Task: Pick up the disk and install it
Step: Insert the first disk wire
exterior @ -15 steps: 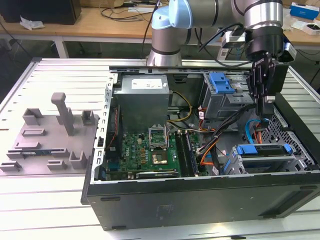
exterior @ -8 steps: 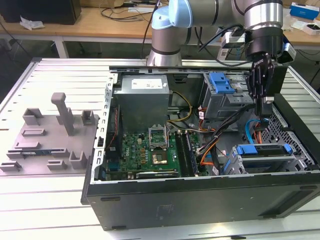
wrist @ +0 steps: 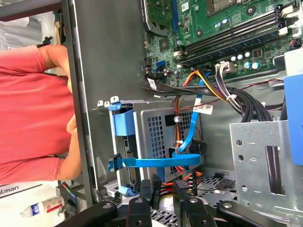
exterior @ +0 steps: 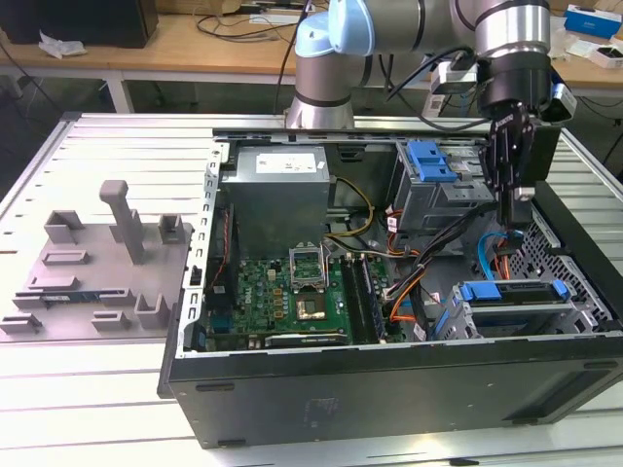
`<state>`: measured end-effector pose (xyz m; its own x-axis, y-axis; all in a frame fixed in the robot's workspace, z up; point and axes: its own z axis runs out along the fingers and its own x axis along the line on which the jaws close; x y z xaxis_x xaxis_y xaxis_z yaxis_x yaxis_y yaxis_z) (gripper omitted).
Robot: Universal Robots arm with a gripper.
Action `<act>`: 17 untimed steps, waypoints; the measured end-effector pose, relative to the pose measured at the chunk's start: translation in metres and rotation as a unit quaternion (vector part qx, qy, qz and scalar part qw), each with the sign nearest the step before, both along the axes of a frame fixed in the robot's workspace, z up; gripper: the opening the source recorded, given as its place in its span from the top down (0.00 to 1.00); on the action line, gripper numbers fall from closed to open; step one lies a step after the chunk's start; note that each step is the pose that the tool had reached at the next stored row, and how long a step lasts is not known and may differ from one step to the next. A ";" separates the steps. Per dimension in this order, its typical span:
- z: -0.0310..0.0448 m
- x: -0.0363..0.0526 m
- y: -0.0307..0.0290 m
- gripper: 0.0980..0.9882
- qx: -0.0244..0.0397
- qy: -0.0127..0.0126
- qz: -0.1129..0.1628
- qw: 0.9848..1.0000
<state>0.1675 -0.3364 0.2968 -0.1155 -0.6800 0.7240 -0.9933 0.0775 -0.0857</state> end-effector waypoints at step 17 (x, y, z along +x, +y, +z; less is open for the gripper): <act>-0.0035 0.0000 0.0007 0.85 -0.003 0.000 0.000 1.000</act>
<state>0.1675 -0.3357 0.2933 -0.1155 -0.6751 0.7287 -0.9933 0.0768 -0.0862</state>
